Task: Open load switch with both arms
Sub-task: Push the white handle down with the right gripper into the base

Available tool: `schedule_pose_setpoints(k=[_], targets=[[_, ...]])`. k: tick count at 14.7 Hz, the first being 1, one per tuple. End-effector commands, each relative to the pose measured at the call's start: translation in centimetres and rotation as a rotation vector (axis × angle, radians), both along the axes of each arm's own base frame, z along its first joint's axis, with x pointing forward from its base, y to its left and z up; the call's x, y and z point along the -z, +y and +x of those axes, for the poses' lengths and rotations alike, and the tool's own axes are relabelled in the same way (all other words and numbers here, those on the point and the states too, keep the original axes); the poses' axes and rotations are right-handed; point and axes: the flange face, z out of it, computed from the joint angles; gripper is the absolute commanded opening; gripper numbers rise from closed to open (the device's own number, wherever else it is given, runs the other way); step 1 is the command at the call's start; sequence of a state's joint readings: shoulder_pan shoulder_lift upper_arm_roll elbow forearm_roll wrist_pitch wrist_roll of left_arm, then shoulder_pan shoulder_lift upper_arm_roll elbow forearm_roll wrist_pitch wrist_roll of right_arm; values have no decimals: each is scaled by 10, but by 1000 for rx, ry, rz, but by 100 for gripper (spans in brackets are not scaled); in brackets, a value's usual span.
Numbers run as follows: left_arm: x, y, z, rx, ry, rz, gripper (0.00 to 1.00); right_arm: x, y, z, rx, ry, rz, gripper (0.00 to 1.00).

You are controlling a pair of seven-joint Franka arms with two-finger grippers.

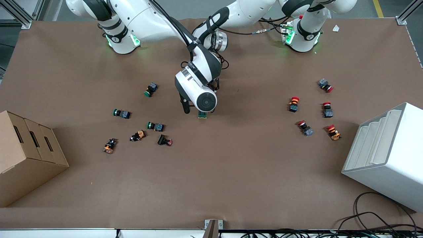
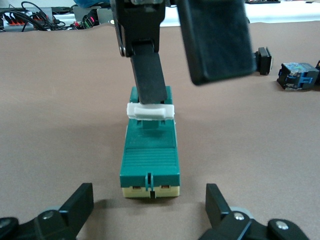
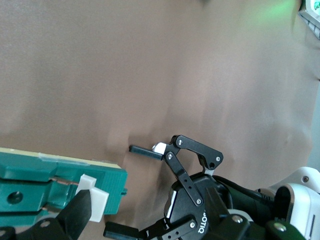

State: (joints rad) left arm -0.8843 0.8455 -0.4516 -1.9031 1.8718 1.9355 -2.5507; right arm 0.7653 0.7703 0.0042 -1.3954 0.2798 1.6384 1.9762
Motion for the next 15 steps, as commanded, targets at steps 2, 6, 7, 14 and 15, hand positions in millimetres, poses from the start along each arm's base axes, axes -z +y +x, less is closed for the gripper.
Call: schedule_pose_setpoints(k=[2,6,7,14,15], targets=[[10,-3,-2,14,-3,7,99,10,-2,-8,-20,-3,-23,100],[10,-3,-2,16,-4,11,98,12,0,-9,-21,-10,-19,100],[9,-4,-1,18,-6,14,99,12,0,-9,-21,-10,-19,100],[7,-4,1,25,-11,32,98,15,2,-12,-29,-8,-21,100],[7,-4,1,25,-11,34,98,14,2,-12,-29,-9,-20,100]])
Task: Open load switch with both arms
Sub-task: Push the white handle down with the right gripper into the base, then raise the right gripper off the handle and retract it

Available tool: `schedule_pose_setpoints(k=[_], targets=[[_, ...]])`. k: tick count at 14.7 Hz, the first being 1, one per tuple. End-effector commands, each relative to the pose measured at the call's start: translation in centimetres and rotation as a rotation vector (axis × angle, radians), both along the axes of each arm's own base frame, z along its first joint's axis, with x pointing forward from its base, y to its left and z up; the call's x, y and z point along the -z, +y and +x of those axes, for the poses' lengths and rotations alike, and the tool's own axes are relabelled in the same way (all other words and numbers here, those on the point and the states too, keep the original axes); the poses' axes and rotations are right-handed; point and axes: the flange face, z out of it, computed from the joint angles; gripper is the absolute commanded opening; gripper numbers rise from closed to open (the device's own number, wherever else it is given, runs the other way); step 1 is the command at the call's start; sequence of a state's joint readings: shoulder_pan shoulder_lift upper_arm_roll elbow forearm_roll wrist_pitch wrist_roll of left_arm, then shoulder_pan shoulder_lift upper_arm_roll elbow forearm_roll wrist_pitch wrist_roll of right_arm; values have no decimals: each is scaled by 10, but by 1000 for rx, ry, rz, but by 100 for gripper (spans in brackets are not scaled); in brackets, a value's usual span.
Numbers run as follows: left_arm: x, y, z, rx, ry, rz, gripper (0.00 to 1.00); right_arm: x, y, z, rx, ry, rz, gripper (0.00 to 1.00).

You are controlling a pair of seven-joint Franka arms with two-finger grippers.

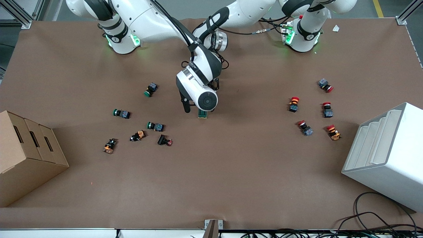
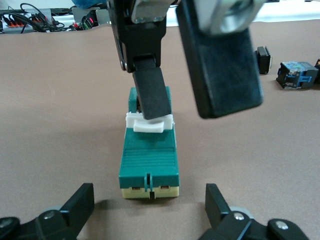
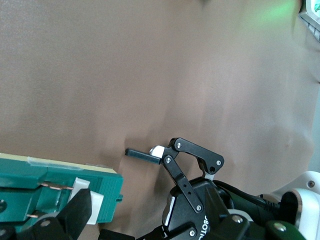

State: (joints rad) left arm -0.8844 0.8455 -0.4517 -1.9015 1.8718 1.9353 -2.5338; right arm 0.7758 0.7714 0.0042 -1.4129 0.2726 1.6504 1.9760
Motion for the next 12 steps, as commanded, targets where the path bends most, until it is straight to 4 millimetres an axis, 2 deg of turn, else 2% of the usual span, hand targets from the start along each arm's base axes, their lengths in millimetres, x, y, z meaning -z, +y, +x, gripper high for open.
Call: schedule_pose_setpoints(k=[1,5,7,10,12], targets=[[7,-4,1,19,-7,20,98,7,1,-5,-16,-9,-10,100],[6,-4,1,16,-9,20,98,6,0,-4,-16,-6,-12,100],[7,-3,2,16,-7,21,98,-5,-7,7,-31,-22,-5,100],[7,-3,3,19,-10,27,98,-32,-31,36,-107,-46,71,100],[7,-3,3,18,-9,29,98,-62,-56,66,-148,-98,112,100]])
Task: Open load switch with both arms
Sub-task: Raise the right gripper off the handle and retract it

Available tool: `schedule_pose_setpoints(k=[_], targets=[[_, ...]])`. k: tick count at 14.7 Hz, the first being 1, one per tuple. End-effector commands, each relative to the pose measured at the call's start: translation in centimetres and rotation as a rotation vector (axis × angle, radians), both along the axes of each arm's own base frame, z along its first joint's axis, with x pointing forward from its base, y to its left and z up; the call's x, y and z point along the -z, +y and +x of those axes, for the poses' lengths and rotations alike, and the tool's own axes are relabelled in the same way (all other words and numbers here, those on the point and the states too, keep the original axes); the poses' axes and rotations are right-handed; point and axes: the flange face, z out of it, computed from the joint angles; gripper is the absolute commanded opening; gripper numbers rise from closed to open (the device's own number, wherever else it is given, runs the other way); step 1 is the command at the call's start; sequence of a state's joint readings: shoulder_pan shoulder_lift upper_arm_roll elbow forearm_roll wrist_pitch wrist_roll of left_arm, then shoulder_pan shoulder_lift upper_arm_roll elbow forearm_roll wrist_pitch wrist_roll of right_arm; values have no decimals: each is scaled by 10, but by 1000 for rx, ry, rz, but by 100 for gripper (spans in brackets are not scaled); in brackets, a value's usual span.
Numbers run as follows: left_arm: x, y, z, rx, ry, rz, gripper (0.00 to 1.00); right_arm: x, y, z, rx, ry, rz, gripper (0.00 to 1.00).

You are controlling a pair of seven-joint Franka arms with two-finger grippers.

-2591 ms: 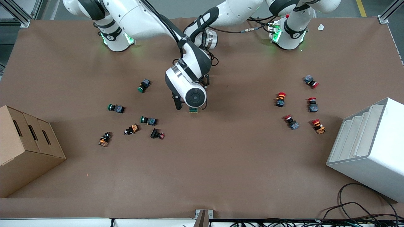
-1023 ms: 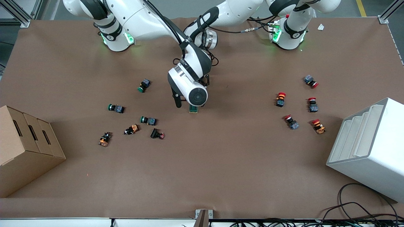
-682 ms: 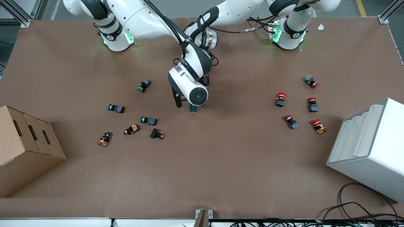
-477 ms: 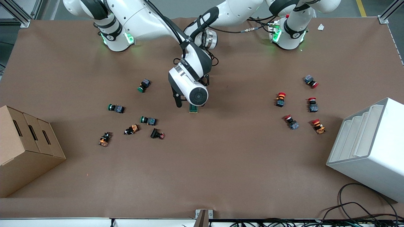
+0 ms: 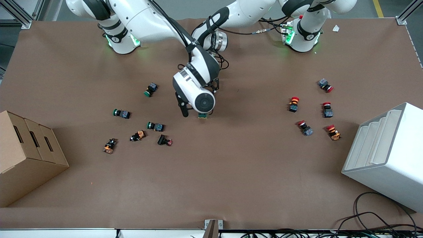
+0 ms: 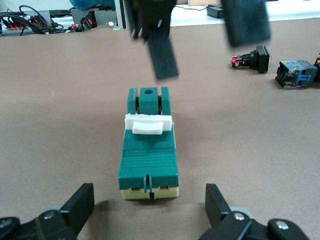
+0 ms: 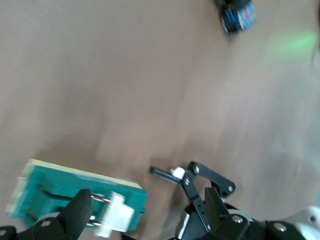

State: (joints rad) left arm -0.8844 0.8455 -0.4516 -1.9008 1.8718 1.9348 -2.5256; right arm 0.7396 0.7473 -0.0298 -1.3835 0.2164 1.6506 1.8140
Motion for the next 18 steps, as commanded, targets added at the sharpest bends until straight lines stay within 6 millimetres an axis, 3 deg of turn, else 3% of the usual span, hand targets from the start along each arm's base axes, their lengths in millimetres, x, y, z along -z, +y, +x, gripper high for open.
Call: schedule_pose_setpoints(k=[1,4,6,11,13,16,18], targets=[[6,-2,4,18,-10,29,98,-53,-44,39,-80,-58,72,100],[-10,-8,4,20,-7,53,97,-103,-112,77,-249,-59,178,100],[-33,-12,9,-27,7,55,97,-136,-166,96,-380,-60,246,100],[-125,-38,24,-189,166,110,97,-214,-305,130,-721,-108,425,100],[-166,-43,47,-261,232,86,98,-231,-362,138,-846,-115,458,100],[-233,-61,94,-406,438,-17,99,-246,-425,144,-1023,-98,466,100],[-262,-46,135,-456,472,-31,99,-255,-460,146,-1091,-106,492,100]])
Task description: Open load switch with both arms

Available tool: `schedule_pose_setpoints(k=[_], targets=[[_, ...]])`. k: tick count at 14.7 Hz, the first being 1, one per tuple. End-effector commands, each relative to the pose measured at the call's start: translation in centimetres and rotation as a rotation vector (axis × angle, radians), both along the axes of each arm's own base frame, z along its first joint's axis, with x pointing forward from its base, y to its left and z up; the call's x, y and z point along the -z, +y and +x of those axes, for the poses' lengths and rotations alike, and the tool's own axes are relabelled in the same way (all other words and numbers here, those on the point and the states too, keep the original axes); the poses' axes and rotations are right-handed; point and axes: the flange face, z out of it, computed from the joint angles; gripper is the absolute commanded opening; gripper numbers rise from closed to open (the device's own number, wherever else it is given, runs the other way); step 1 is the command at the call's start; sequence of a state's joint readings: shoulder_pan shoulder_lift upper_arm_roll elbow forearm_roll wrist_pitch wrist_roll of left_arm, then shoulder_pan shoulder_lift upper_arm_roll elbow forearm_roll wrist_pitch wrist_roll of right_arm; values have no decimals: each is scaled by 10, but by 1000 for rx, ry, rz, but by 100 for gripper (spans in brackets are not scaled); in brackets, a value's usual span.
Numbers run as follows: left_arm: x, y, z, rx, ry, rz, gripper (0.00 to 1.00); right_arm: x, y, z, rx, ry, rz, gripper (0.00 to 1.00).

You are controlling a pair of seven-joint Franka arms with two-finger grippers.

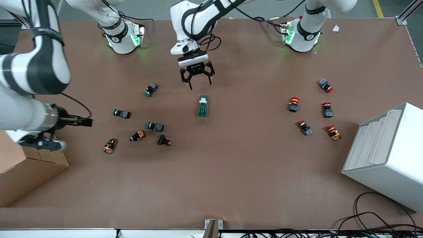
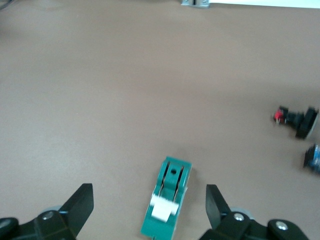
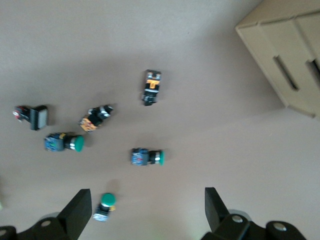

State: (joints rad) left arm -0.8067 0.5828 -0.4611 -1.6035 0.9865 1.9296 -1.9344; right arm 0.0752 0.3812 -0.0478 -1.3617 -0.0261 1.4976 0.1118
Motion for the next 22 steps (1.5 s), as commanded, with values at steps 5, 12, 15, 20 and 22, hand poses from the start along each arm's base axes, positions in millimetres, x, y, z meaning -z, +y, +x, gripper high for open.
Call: schedule_pose_setpoints(k=[5,12,15,20,22], targets=[[-90,76,135,-143,159,-37,100,-18,-59,-2,-81,-28,20,100],[-178,203,235,-155,298,-49,100,-41,-63,0,-71,-58,12,100],[-206,261,271,-147,387,-36,100,-46,-59,-6,-71,-29,22,100],[-268,344,285,-73,424,-97,100,-65,-49,-27,-78,-12,41,100],[-288,385,287,-21,436,-93,100,-74,-47,-43,-83,-35,41,100]])
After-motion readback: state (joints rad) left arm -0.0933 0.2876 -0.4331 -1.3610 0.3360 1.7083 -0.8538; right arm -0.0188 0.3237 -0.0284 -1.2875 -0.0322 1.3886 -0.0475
